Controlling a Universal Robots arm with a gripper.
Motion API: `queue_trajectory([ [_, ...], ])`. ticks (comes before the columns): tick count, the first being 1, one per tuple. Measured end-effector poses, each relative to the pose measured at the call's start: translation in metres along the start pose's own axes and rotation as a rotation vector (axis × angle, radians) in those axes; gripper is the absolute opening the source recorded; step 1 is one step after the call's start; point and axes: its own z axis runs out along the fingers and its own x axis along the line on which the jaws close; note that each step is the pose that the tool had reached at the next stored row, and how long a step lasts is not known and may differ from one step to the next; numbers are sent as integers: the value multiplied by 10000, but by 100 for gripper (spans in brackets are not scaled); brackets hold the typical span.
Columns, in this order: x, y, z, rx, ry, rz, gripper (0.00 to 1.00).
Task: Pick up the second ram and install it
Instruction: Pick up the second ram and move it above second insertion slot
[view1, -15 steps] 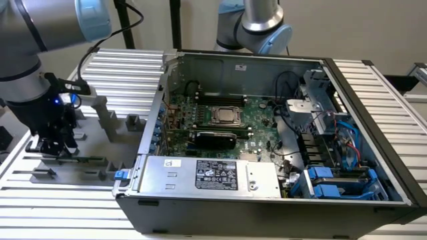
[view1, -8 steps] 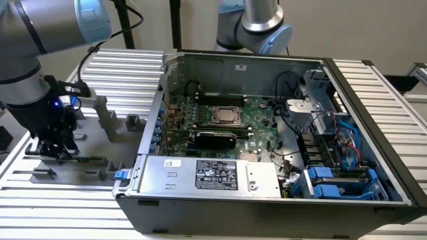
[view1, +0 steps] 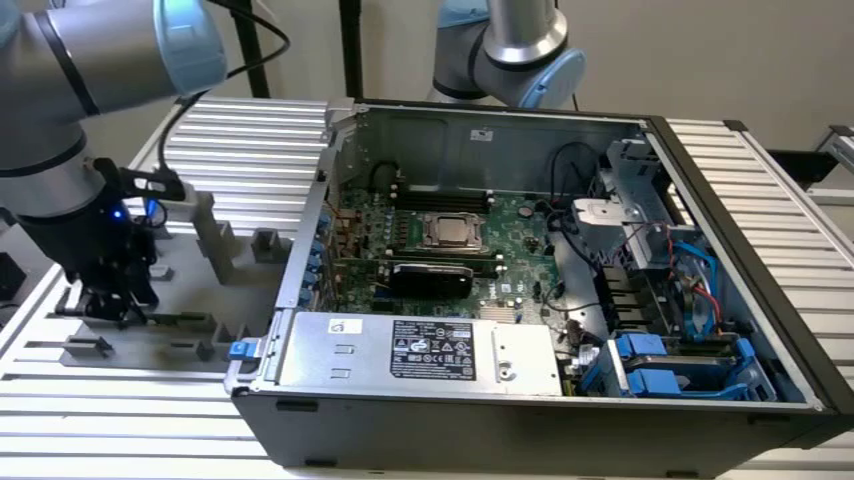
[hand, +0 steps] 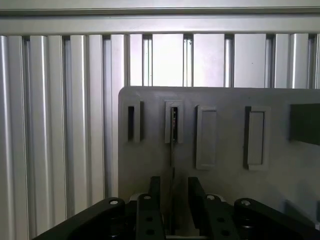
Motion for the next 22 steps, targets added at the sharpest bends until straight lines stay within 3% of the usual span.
queue_trajectory([
  [8,12,-50,37,-1,-101,-1,100],
  [20,13,-61,107,-1,-110,-2,100],
  [21,13,-61,110,-2,-110,-1,0],
  [22,12,-61,112,-1,-110,-1,0],
])
